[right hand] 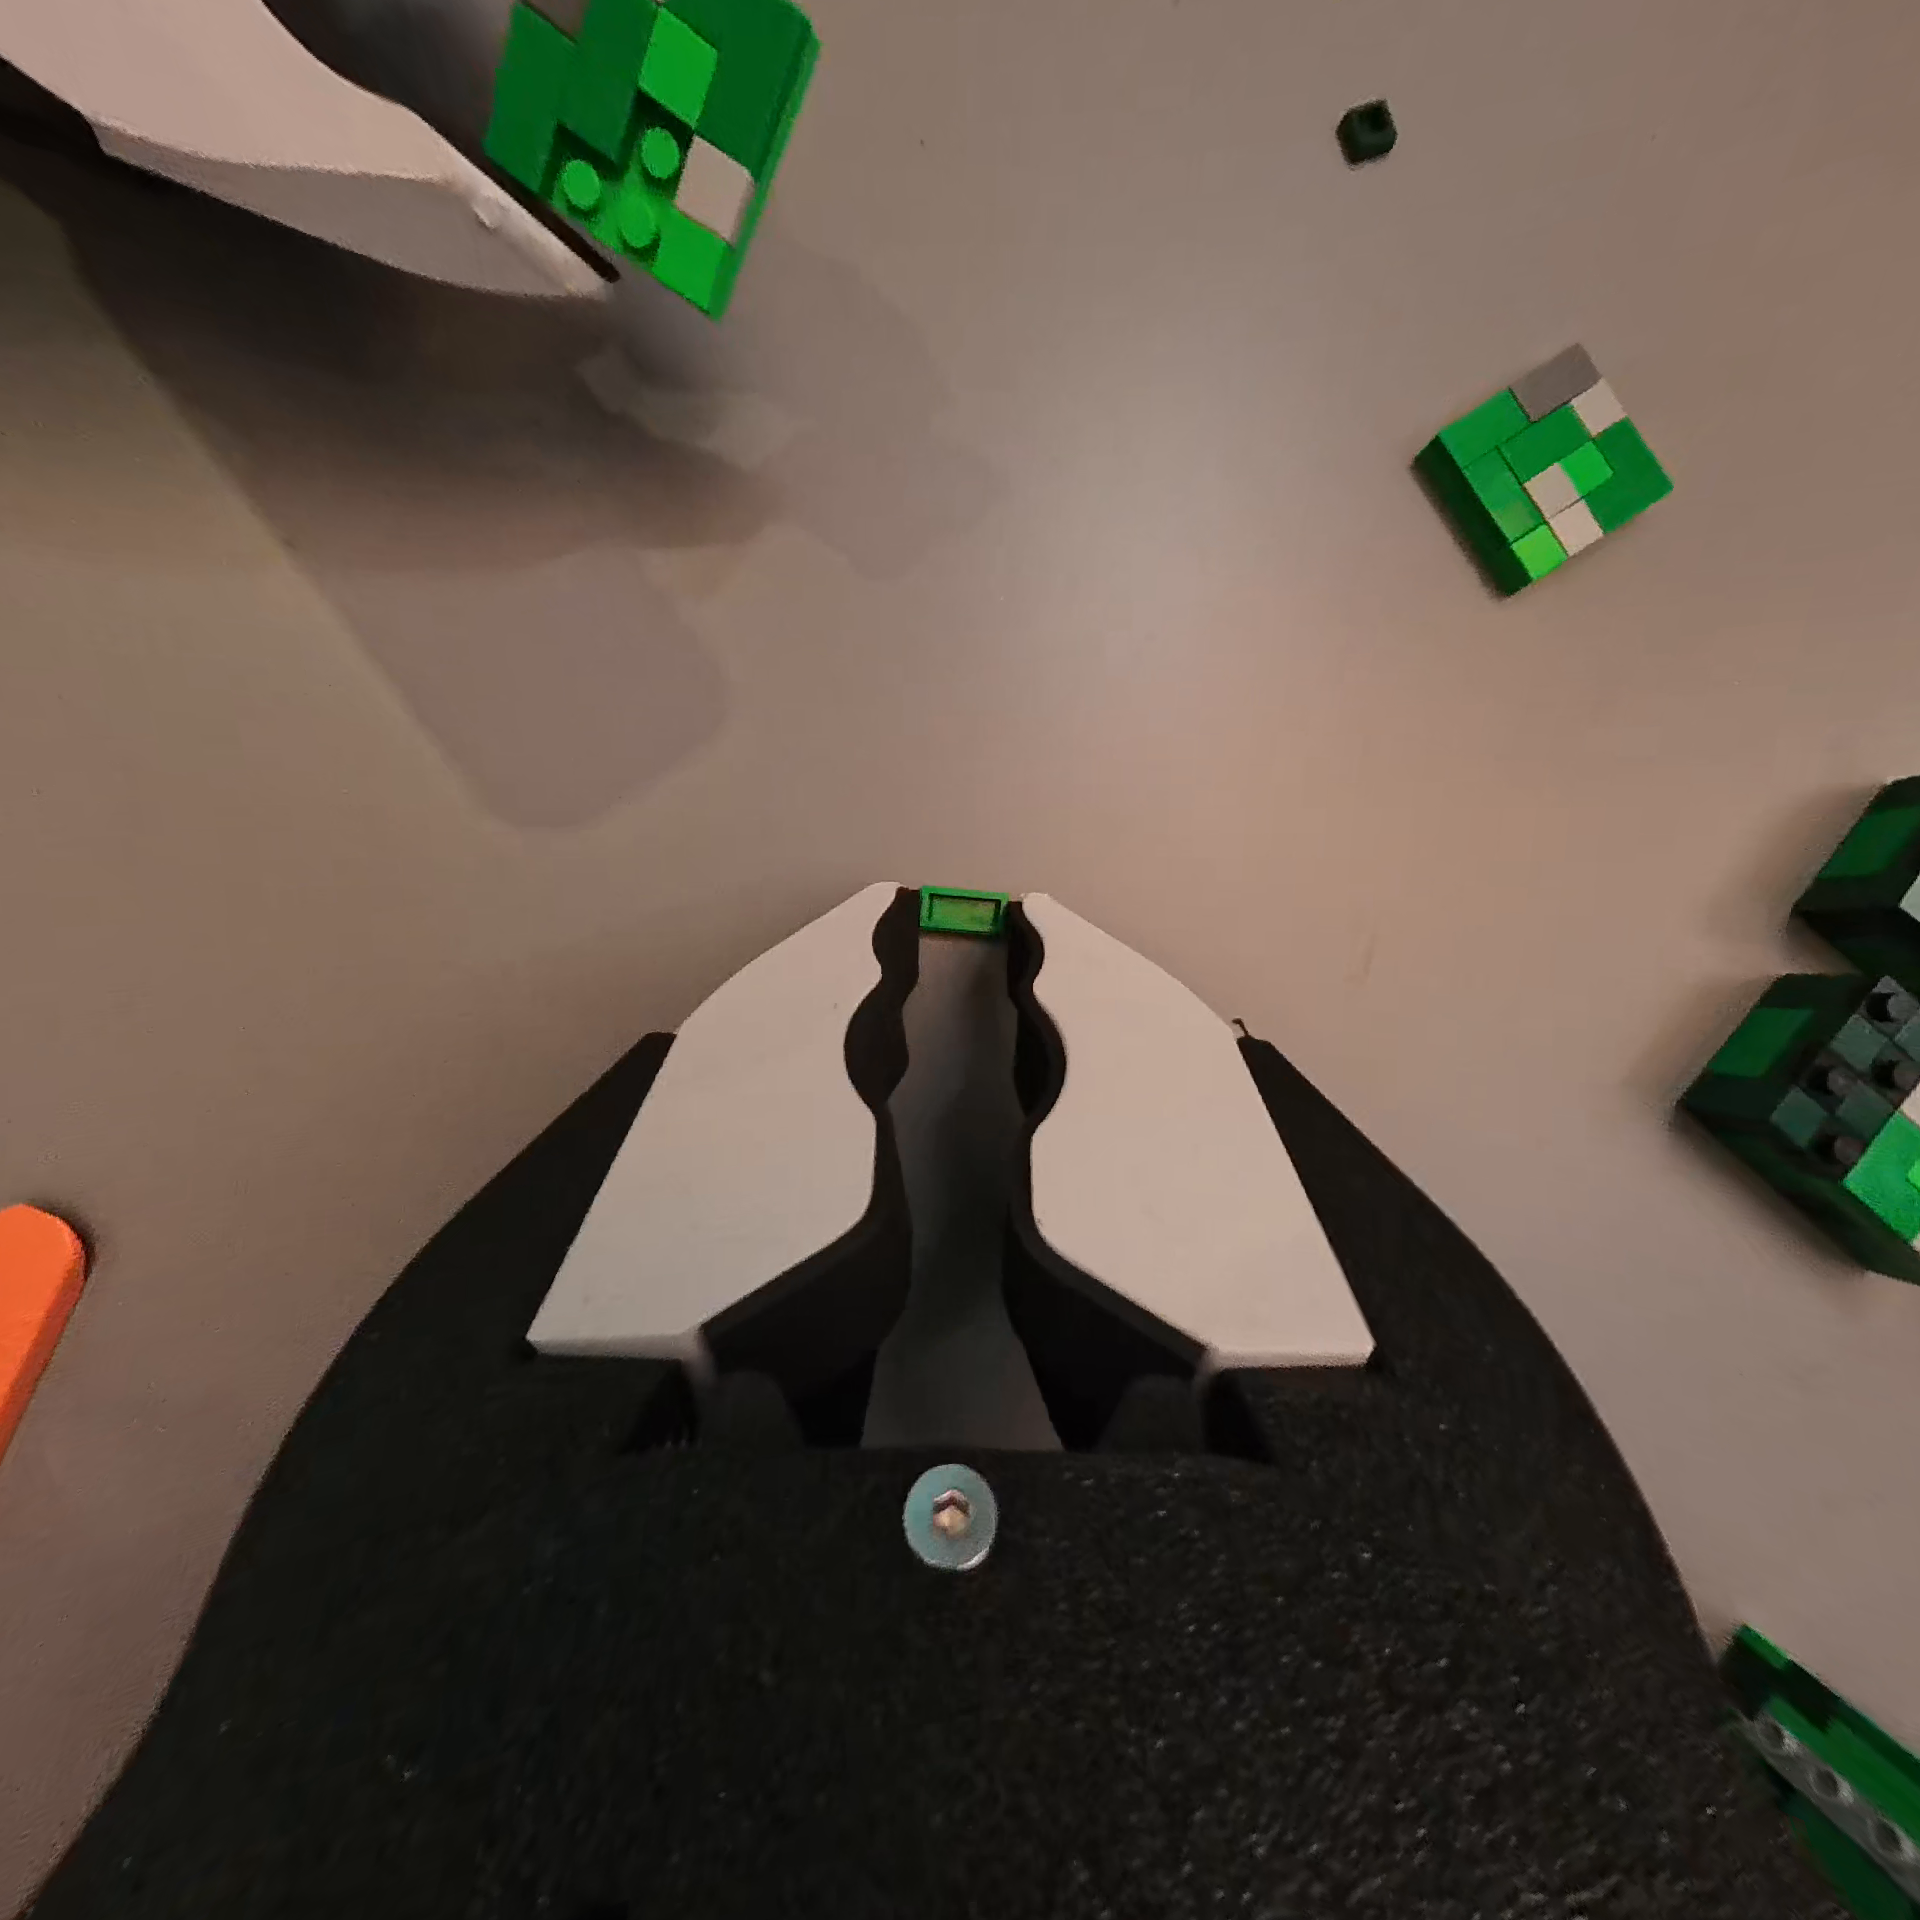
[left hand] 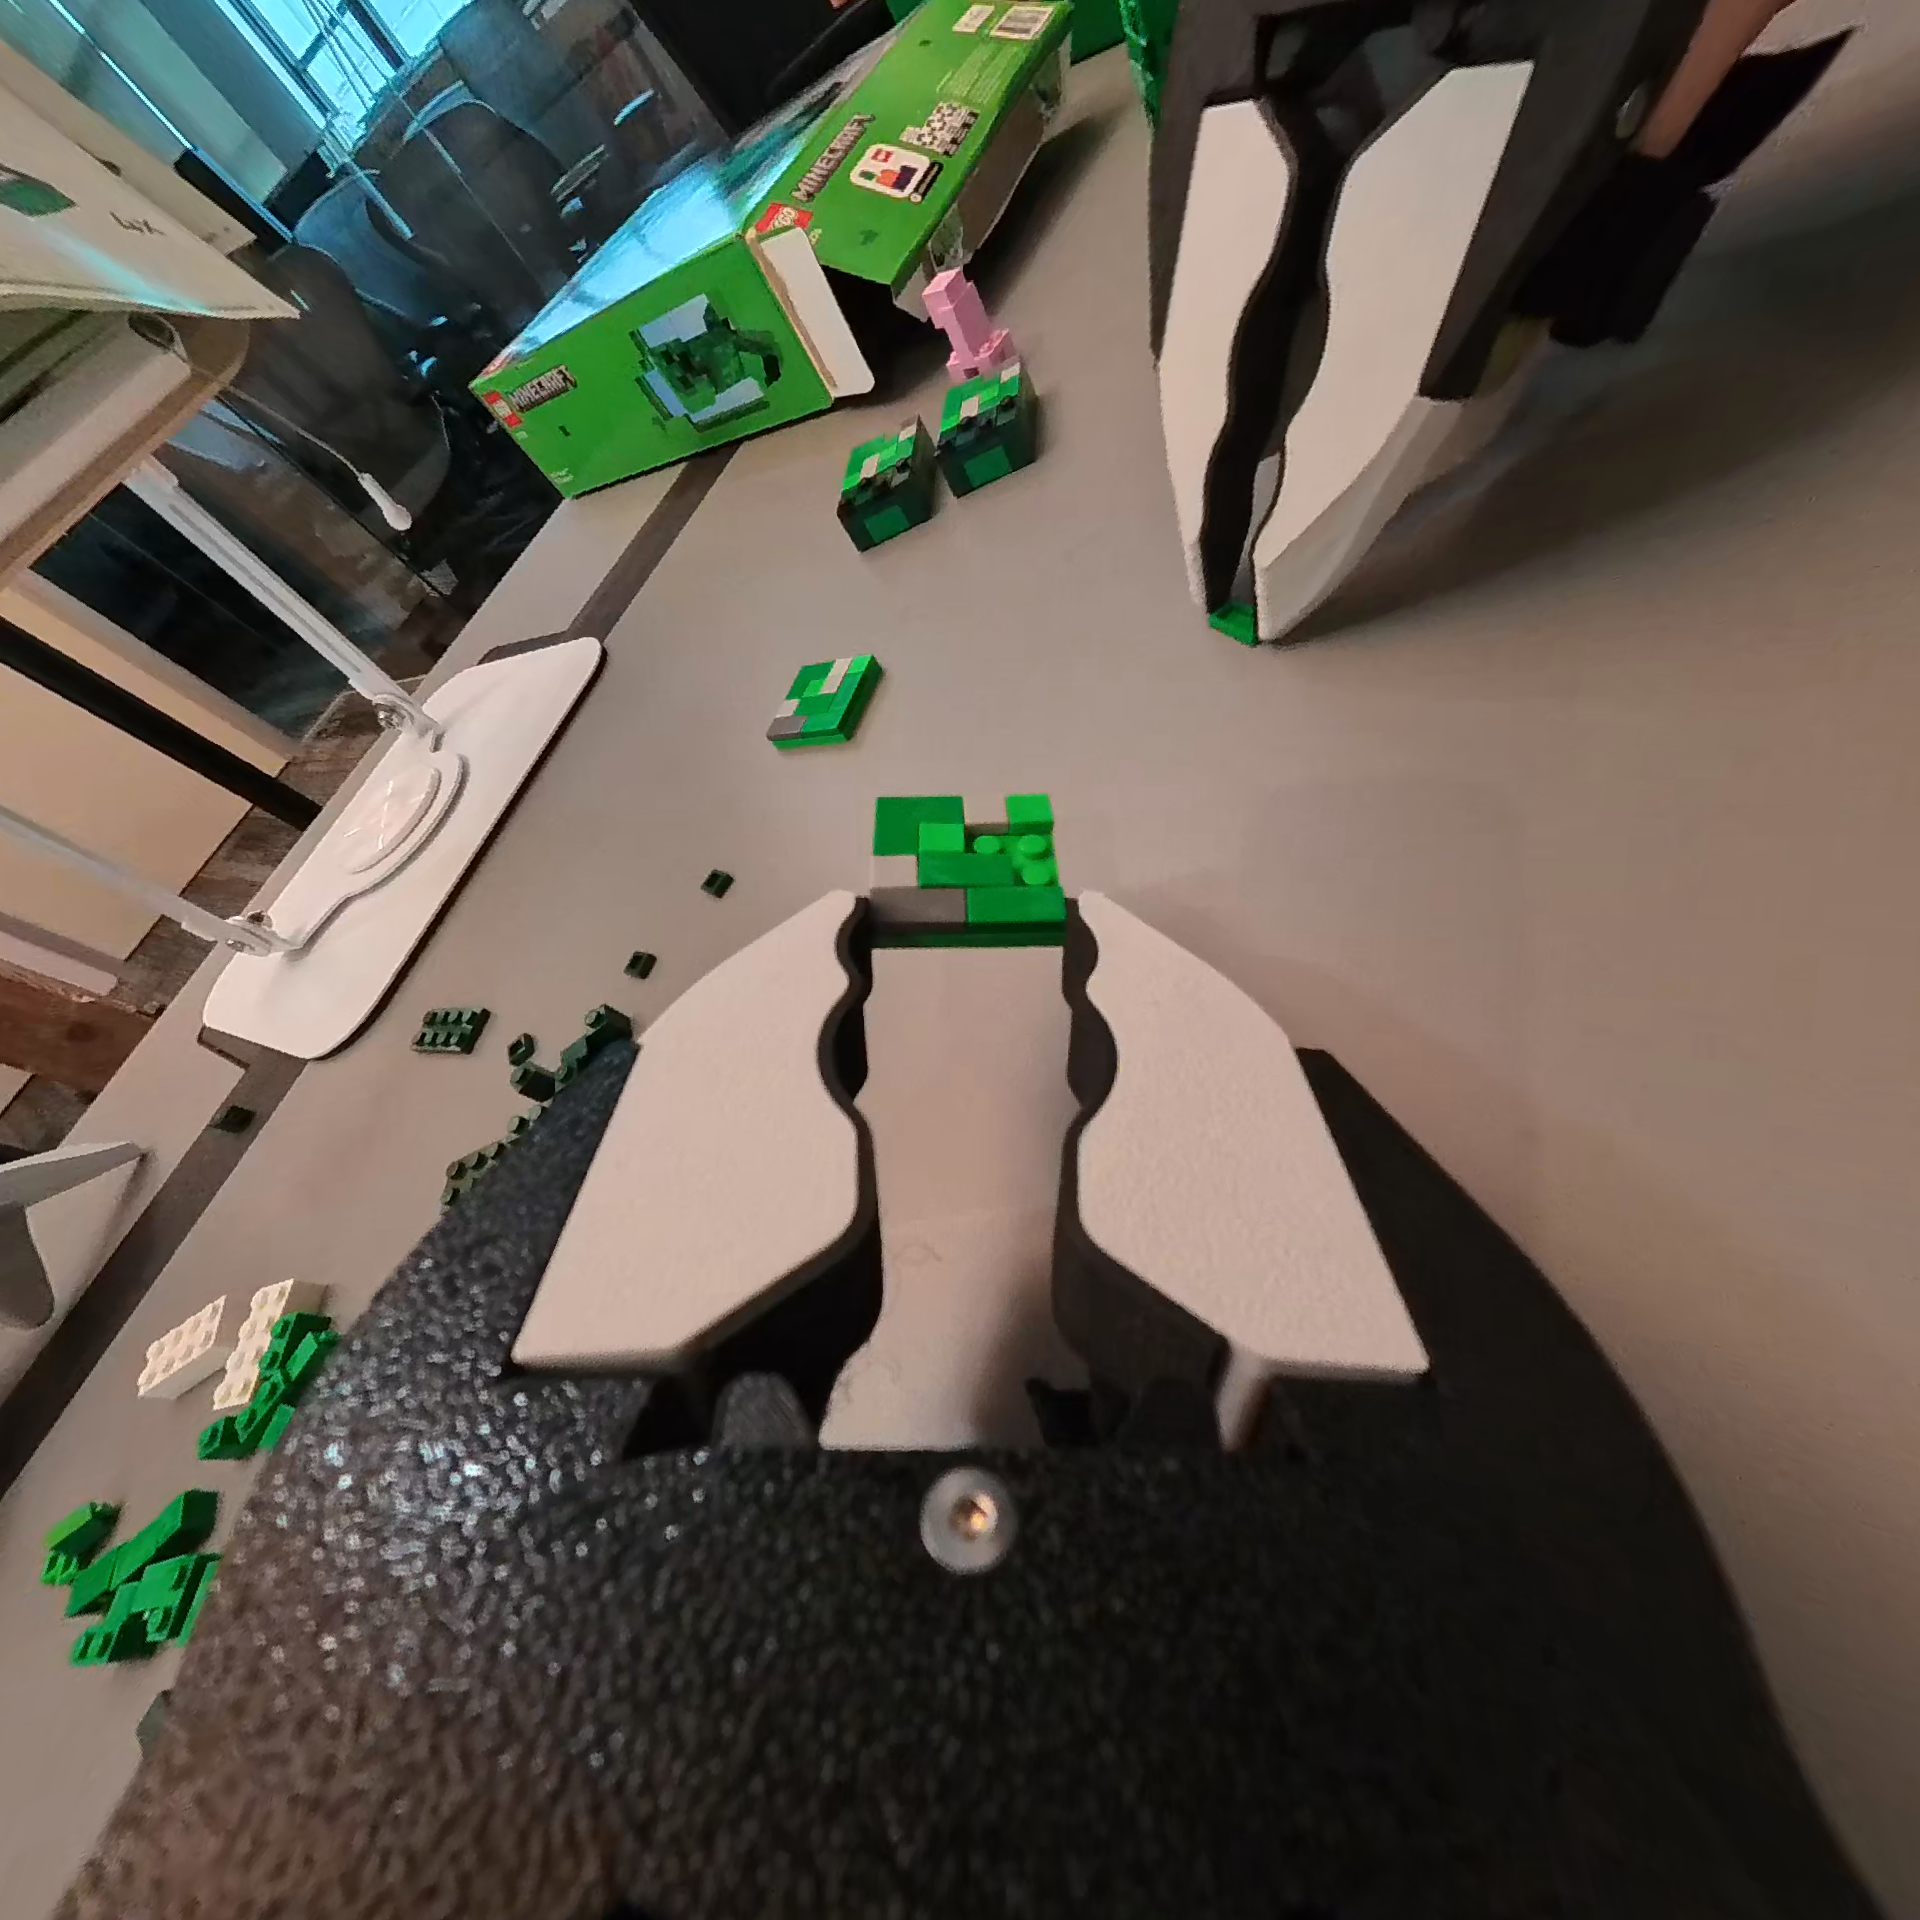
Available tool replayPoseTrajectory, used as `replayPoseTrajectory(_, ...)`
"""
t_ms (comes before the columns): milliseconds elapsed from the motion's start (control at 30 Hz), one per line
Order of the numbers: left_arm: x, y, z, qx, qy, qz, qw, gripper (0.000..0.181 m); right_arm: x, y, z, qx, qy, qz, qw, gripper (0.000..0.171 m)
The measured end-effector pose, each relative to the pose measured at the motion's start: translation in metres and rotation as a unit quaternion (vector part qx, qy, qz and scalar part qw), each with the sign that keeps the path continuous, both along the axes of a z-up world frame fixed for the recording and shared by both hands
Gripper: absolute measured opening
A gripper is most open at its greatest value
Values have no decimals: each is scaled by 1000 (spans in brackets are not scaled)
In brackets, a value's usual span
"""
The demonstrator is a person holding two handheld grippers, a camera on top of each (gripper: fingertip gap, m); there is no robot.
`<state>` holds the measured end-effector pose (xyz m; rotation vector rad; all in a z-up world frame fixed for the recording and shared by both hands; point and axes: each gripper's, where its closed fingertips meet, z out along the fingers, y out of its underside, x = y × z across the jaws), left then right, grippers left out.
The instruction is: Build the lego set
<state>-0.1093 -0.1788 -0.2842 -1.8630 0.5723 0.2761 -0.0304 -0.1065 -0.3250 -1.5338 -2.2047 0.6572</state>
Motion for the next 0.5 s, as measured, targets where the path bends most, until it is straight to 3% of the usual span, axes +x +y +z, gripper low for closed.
replayPoseTrajectory(500, 4, 1, -1, 3, 16, -9, 1000, 35, -34, -50, 14, 28, 54, 120, 991, 15)
